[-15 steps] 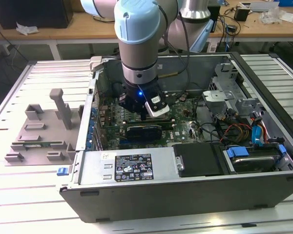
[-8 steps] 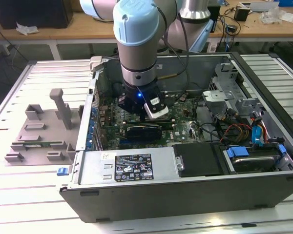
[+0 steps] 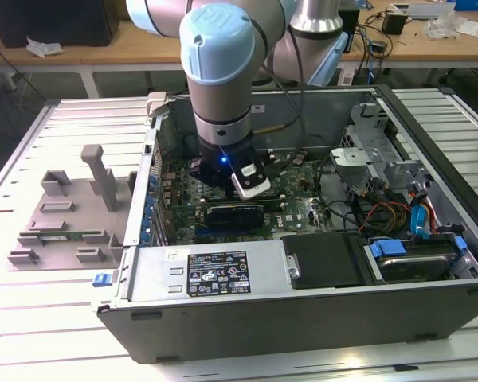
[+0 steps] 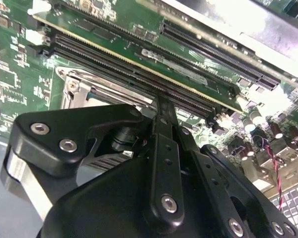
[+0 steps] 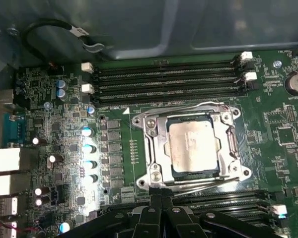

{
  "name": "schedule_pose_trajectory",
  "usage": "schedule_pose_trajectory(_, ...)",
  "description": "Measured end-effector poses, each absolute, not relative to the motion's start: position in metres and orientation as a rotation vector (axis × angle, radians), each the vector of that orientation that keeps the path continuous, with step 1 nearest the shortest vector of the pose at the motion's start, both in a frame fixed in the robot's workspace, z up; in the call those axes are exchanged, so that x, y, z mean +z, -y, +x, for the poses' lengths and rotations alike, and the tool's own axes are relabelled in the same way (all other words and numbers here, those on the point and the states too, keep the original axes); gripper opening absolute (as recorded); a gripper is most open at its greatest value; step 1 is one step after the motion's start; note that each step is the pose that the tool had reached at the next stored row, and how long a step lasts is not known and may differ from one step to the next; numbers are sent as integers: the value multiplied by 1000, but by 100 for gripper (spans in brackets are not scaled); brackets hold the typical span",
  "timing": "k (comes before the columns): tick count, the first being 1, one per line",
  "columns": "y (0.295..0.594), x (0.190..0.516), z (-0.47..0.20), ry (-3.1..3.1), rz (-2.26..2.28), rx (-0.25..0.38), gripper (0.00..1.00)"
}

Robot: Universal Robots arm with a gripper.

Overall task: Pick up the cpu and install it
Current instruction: 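Install the second cpu locking lever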

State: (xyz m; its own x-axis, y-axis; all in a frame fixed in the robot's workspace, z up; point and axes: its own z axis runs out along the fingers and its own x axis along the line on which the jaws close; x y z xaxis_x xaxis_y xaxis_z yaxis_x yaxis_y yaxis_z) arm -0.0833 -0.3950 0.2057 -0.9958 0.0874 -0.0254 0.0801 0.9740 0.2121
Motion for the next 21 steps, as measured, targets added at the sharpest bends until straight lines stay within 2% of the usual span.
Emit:
schedule_pose_trajectory(6, 397, 203, -87, -3080, 133, 397, 11)
schedule_pose_trajectory(21, 406, 203, -81, -3092, 137, 400, 11)
